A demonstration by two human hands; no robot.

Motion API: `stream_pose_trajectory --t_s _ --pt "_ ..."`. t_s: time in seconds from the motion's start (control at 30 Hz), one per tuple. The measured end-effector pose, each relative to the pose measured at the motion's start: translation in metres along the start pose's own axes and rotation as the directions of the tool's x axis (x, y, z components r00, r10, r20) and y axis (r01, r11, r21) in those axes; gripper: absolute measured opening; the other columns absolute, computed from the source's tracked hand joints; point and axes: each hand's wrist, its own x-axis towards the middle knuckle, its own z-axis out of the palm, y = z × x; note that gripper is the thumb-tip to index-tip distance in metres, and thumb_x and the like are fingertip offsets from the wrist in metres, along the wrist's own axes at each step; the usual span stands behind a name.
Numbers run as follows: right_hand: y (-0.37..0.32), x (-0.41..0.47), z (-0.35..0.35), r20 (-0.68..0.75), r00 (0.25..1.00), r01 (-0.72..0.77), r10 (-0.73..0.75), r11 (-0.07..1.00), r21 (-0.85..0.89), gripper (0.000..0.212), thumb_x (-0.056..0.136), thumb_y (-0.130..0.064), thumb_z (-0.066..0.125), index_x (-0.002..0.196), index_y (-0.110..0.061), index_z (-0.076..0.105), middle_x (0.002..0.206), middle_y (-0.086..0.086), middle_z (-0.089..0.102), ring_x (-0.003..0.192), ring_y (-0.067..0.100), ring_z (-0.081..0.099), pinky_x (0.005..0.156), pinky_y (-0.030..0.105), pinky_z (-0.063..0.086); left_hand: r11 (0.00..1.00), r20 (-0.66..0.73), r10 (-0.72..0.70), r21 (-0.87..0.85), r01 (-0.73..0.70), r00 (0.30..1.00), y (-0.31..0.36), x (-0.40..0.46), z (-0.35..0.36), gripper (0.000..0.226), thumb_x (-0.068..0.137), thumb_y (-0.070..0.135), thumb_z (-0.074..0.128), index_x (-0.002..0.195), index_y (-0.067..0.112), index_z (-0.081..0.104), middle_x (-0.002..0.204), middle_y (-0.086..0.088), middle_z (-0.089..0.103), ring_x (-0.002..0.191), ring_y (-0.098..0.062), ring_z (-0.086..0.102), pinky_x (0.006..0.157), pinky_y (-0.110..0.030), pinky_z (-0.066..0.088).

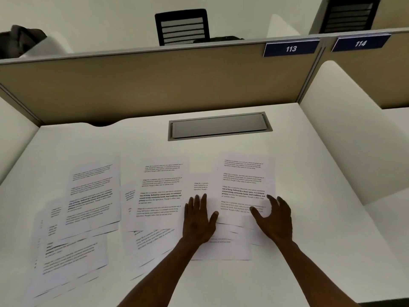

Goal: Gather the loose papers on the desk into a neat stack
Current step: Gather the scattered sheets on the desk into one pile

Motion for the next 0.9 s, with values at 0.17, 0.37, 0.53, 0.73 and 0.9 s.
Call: stream_pose_trajectory --t_s 0.17,0.37,0.53,0.73,0.9 --pt "-0.010 0.002 0.014 0.102 0.995 0.018 0.007 0.971 -0.240 0.098 0.079 -0.071 0.057 0.156 -0.023 0.021 0.165 0.020 0.010 0.153 0.036 0.005 0.122 0.049 0.016 1.000 0.024 0.025 -0.007 -0.025 0.999 0.007 0.000 0.002 0.077 0.100 0.057 0.033 0.161 0.020 0.003 0.170 -0.009 0.006 0.157 -0.026 -0.004 0.128 -0.041 -0.004" --pt "0.001 -0.013 0.016 0.202 0.975 0.143 -0.097 0.964 -0.224 0.100 0.078 -0.069 0.061 0.157 -0.026 0.018 0.167 0.014 -0.001 0.154 0.030 -0.005 0.125 0.046 0.006 0.997 0.038 0.029 -0.074 -0.026 0.999 0.013 0.002 0.002 0.078 0.100 0.058 0.035 0.161 0.022 0.003 0.170 -0.007 0.007 0.157 -0.026 -0.001 0.128 -0.040 -0.003" --pt "0.006 -0.031 0.014 0.172 0.980 0.123 -0.104 0.987 -0.105 0.098 0.076 -0.064 0.067 0.155 -0.024 0.025 0.167 0.008 0.006 0.155 0.024 0.000 0.125 0.042 0.015 0.986 -0.079 -0.040 -0.163 0.026 0.996 0.023 -0.005 0.007 0.081 0.098 0.057 0.041 0.161 0.023 0.003 0.169 -0.012 -0.003 0.157 -0.029 -0.004 0.126 -0.037 -0.003" --pt "0.000 -0.052 0.022 0.139 0.989 0.080 -0.058 0.984 -0.160 0.101 0.079 -0.069 0.060 0.157 -0.022 0.017 0.167 0.014 -0.001 0.154 0.029 -0.005 0.125 0.043 0.012 0.992 -0.004 -0.120 -0.029 0.119 0.993 0.031 -0.011 0.013 0.087 0.096 0.061 0.037 0.161 0.018 -0.002 0.166 -0.026 -0.001 0.156 -0.037 -0.003 0.127 -0.047 -0.005" --pt "-0.003 -0.069 0.026 0.153 0.986 0.089 -0.066 0.984 -0.154 0.097 0.081 -0.067 0.058 0.156 -0.019 0.021 0.167 0.014 0.005 0.155 0.027 0.000 0.124 0.042 0.019 0.991 0.011 -0.131 0.037 0.131 0.991 0.036 -0.012 0.013 0.091 0.093 0.064 0.037 0.161 0.019 -0.004 0.166 -0.025 0.007 0.155 -0.038 0.004 0.125 -0.051 -0.002"
